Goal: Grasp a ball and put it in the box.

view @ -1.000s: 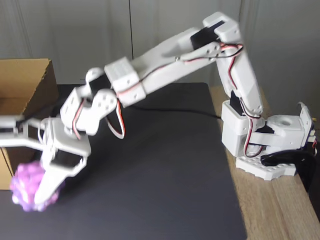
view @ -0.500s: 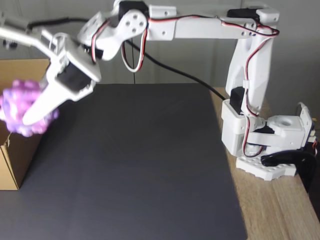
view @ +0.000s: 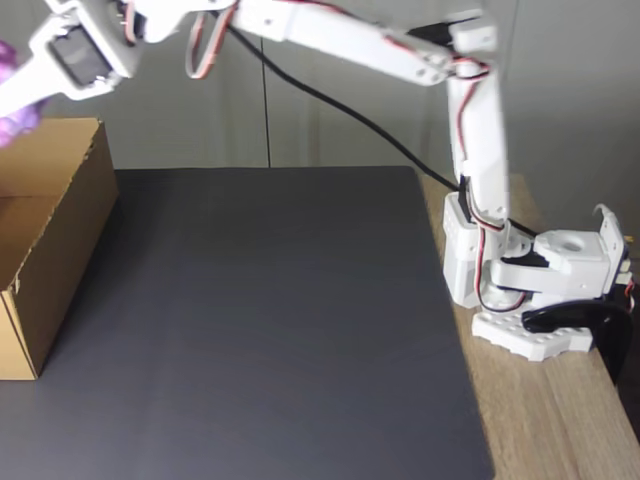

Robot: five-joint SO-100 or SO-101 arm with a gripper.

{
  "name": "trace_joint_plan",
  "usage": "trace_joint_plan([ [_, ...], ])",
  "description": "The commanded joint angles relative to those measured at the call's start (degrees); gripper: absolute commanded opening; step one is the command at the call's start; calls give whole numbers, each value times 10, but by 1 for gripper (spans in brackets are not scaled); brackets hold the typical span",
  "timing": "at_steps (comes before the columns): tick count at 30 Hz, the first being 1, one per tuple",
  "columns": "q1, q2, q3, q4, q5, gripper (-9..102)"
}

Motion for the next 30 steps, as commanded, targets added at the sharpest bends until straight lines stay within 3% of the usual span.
trace_joint_plan([
  [1, 16, -37, -103, 0, 4, 19],
  [17, 89, -188, -150, -87, -2, 20],
  [30, 85, -438, -467, -78, 4, 22],
])
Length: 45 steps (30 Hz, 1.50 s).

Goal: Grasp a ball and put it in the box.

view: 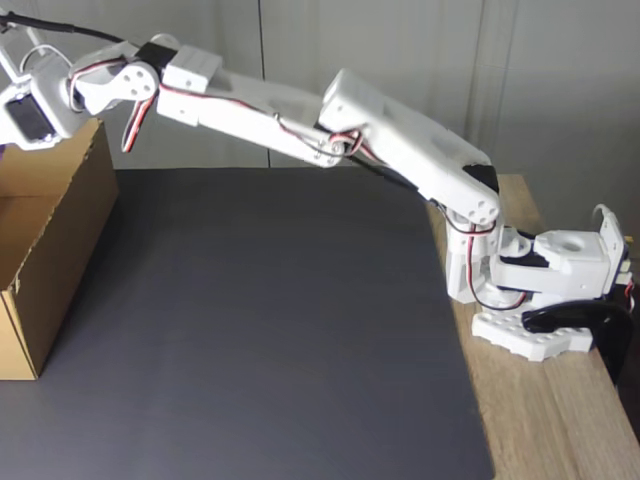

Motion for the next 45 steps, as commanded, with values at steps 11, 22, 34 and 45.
trace_joint_plan([
  [11, -4, -4, -50, 8, 11, 48],
  [22, -13, 8, -50, 34, 13, 48],
  [34, -32, 69, -50, 184, 27, 4],
  [45, -37, 34, -249, 370, -17, 0],
])
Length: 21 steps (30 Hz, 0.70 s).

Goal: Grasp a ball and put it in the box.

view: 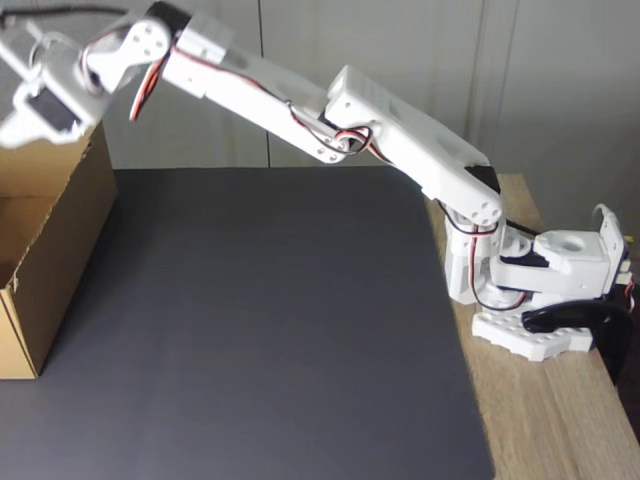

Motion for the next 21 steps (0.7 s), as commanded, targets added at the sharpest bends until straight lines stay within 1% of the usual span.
trace_joint_plan([
  [1, -10, 9, -91, 76, -25, 0],
  [4, -22, 25, -91, 103, -2, 0],
  [14, -34, 91, -91, 168, -2, 0],
  [21, -5, 151, -91, 253, 4, 0],
])
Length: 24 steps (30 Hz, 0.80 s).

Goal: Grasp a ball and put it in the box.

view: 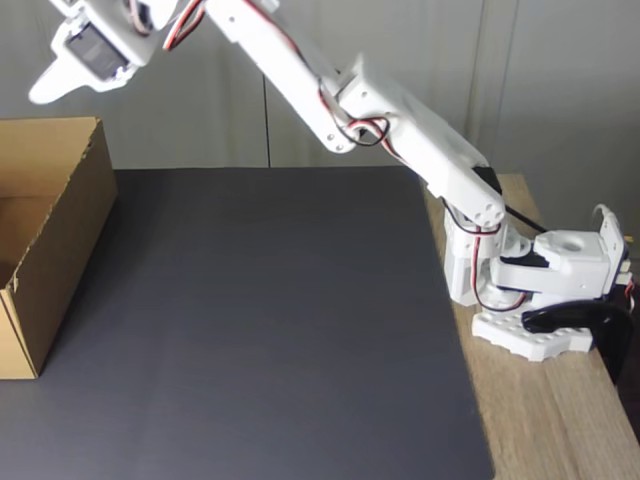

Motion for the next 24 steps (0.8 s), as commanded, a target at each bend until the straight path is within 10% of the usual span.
trace_joint_plan([
  [1, 18, 61, -21, 31, 9, 0],
  [24, 43, 207, 47, 102, 27, 0],
])
